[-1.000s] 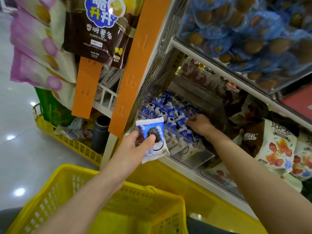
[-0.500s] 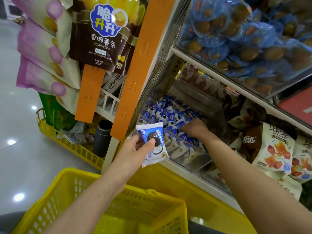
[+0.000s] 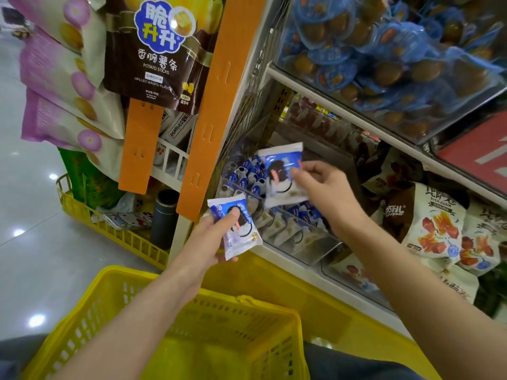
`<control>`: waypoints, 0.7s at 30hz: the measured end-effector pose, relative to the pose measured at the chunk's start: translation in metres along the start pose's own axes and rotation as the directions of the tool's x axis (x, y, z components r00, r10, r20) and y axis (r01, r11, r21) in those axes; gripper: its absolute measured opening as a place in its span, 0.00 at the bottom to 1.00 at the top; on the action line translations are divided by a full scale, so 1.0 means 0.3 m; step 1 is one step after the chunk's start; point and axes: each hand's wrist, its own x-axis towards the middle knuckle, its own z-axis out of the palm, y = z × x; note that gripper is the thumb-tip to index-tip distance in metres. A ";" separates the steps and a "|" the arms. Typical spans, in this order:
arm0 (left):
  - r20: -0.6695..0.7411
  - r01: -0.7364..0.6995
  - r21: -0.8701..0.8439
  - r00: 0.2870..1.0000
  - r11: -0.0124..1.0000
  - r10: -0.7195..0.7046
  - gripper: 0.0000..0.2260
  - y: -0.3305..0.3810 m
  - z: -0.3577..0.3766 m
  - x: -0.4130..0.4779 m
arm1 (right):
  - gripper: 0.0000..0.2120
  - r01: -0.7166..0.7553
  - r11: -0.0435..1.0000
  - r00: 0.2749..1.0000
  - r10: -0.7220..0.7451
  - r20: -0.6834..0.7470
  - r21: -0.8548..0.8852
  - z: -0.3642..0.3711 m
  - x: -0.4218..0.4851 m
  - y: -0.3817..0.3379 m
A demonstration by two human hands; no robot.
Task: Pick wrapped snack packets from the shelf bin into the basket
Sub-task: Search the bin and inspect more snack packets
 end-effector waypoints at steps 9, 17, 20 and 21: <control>0.137 -0.165 0.005 0.977 0.986 0.163 0.24 -0.017 0.005 -0.027 | 0.06 0.125 0.989 0.953 -0.097 0.286 -0.082 0.133 -0.185 0.027; 0.191 -0.198 -0.020 0.961 0.980 0.198 0.21 0.002 0.019 -0.037 | 0.12 -0.186 0.978 0.873 0.209 0.440 -0.095 0.079 -0.134 0.035; 0.195 -0.159 -0.043 0.967 0.986 0.165 0.21 0.003 0.025 -0.040 | 0.11 -0.209 0.977 0.860 0.201 0.470 -0.035 0.053 -0.123 0.028; 0.170 -0.147 -0.051 0.973 0.988 0.154 0.21 0.005 0.024 -0.037 | 0.10 -0.195 0.980 0.874 0.195 0.445 -0.045 0.041 -0.112 0.023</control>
